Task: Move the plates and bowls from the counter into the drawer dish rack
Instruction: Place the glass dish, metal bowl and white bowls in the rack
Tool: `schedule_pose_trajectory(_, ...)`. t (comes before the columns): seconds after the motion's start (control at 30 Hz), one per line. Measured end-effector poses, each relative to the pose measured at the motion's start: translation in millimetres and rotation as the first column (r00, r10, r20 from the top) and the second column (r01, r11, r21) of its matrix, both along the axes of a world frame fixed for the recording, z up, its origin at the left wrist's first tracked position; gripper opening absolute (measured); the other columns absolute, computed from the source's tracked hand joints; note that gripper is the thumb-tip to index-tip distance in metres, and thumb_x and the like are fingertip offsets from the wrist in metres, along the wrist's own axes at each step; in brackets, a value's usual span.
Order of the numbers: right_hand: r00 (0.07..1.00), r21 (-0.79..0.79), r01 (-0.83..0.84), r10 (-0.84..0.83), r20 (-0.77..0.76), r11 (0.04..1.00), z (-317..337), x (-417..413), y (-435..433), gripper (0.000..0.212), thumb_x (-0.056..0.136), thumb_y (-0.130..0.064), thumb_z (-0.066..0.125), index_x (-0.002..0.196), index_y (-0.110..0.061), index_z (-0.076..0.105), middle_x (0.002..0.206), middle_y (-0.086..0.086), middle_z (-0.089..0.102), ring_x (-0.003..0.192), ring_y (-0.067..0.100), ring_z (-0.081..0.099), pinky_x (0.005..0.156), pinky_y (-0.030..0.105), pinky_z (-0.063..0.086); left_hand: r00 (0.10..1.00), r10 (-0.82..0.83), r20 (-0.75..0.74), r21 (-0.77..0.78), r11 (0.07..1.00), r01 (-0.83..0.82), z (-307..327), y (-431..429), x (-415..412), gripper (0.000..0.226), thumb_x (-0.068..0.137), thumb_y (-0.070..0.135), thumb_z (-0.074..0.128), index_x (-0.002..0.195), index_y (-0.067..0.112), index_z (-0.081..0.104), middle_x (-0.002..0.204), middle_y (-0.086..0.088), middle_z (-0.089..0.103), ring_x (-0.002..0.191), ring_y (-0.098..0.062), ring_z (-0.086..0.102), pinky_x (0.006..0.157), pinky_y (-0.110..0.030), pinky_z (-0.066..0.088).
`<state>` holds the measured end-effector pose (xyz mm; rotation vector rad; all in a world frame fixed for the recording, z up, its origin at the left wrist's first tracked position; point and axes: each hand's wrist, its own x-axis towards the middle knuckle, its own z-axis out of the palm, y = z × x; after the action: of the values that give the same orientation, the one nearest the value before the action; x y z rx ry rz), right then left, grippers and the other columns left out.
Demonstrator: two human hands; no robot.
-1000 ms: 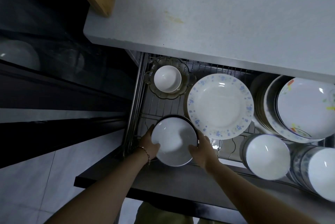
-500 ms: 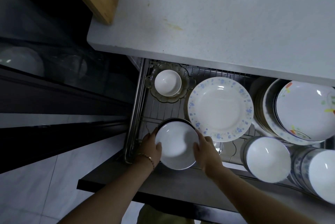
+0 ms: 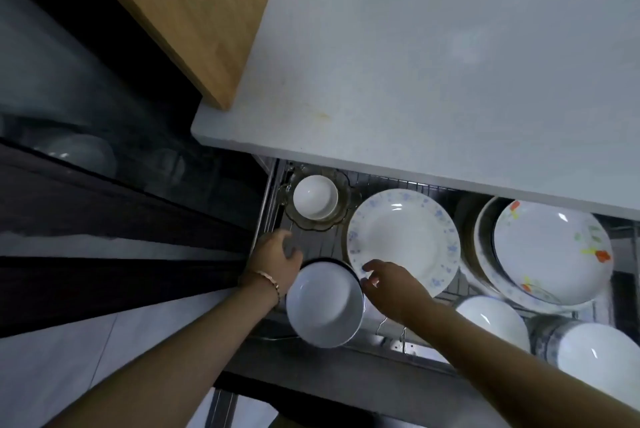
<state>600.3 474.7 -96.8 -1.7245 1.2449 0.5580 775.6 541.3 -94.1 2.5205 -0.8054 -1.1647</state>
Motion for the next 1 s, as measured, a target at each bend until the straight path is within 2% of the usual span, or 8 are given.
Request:
schedule_pose_trajectory(0.13, 0.986, -0.048, -0.102, 0.107, 0.125, 0.994, 67.3, 20.1, -61.3, 0.035, 0.094, -0.019, 0.045, 0.123, -0.006, 0.059, 0.125, 0.011, 0.063, 0.116, 0.025, 0.058, 0.092, 0.025, 0.045, 0.996, 0.076, -0.044, -0.182, 0.980, -0.082, 54.9, -59.1, 11.9, 0.014, 0.088, 0.011, 0.053, 0.087, 0.011, 0.067, 0.101, -0.018, 0.070, 0.098, -0.033, 0.065, 0.090, -0.037, 0.053)
schedule_pose_trajectory(0.3, 0.950, -0.044, 0.107, -0.089, 0.298, 0.993, 123.0, 68.7, -156.8, 0.029, 0.092, -0.013, 0.047, 0.113, -0.001, 0.062, 0.098, 0.015, 0.069, 0.079, 0.024, 0.063, 0.069, 0.026, 0.048, 0.963, 0.201, -0.180, -0.332, 0.909, -0.251, 108.8, -156.3, 44.7, 0.029, 0.089, 0.010, 0.048, 0.063, 0.023, 0.051, 0.087, -0.018, 0.066, 0.085, -0.030, 0.066, 0.076, -0.033, 0.050)
schedule_pose_trajectory(0.4, 0.898, 0.018, 0.260, -0.249, 0.364, 0.965, 143.9, 106.3, -215.6, 0.021, 0.094, -0.012, 0.043, 0.095, -0.002, 0.062, 0.072, 0.006, 0.059, 0.057, 0.016, 0.052, 0.055, 0.023, 0.041, 0.947, 0.224, -0.231, -0.361, 0.884, -0.297, 124.3, -213.3, 72.9, 0.023, 0.090, 0.007, 0.043, 0.073, 0.016, 0.055, 0.083, -0.016, 0.061, 0.086, -0.028, 0.060, 0.071, -0.039, 0.045)
schedule_pose_trajectory(0.47, 0.847, 0.052, 0.379, -0.369, 0.383, 0.924, 153.8, 132.6, -252.2, 0.019, 0.094, -0.015, 0.043, 0.085, -0.007, 0.056, 0.075, 0.008, 0.058, 0.055, 0.018, 0.051, 0.054, 0.023, 0.041, 0.948, 0.235, -0.217, -0.365, 0.881, -0.302, 123.6, -247.3, 93.2, 0.019, 0.089, 0.006, 0.046, 0.099, 0.010, 0.061, 0.104, -0.020, 0.065, 0.099, -0.033, 0.064, 0.088, -0.044, 0.051)
schedule_pose_trajectory(0.57, 0.715, 0.144, 0.567, -0.572, 0.402, 0.811, 154.2, 172.3, -304.7, 0.021, 0.095, -0.027, 0.047, 0.099, -0.006, 0.051, 0.082, 0.013, 0.060, 0.056, 0.019, 0.054, 0.055, 0.026, 0.045, 0.931, 0.265, -0.253, -0.394, 0.850, -0.349, 114.1, -292.6, 120.0, 0.023, 0.087, 0.007, 0.045, 0.106, 0.013, 0.057, 0.114, -0.014, 0.060, 0.105, -0.034, 0.063, 0.092, -0.043, 0.049)
schedule_pose_trajectory(0.77, 0.471, 0.338, 0.722, -0.787, 0.399, 0.604, 129.6, 239.7, -387.5, 0.066, 0.085, -0.046, 0.059, 0.134, -0.005, 0.041, 0.123, 0.023, 0.054, 0.101, 0.033, 0.063, 0.083, 0.038, 0.056, 0.823, 0.396, -0.408, -0.401, 0.732, -0.551, 78.8, -350.8, 164.1, 0.019, 0.090, 0.007, 0.044, 0.104, 0.020, 0.049, 0.101, -0.004, 0.048, 0.086, -0.024, 0.053, 0.066, -0.027, 0.042)
schedule_pose_trajectory(0.93, 0.285, 0.511, 0.703, -0.855, 0.434, 0.494, 106.3, 265.7, -394.8, 0.026, 0.088, -0.019, 0.054, 0.109, -0.005, 0.047, 0.085, 0.012, 0.054, 0.063, 0.025, 0.057, 0.036, 0.024, 0.053, 0.818, 0.397, -0.416, -0.415, 0.718, -0.559, 62.2, -363.2, 174.0, 0.025, 0.091, 0.004, 0.043, 0.114, 0.013, 0.049, 0.104, -0.007, 0.048, 0.091, -0.023, 0.051, 0.069, -0.026, 0.045)
schedule_pose_trajectory(1.0, 0.200, 0.549, 0.702, -0.865, 0.460, 0.454, 103.5, 264.1, -391.4, 0.019, 0.087, -0.011, 0.051, 0.103, -0.003, 0.045, 0.081, 0.011, 0.051, 0.062, 0.026, 0.056, 0.033, 0.024, 0.052, 0.834, 0.379, -0.401, -0.434, 0.723, -0.537, 58.5, -359.8, 174.0, 0.023, 0.090, 0.002, 0.044, 0.111, 0.011, 0.047, 0.105, -0.009, 0.048, 0.091, -0.024, 0.051, 0.075, -0.026, 0.043)
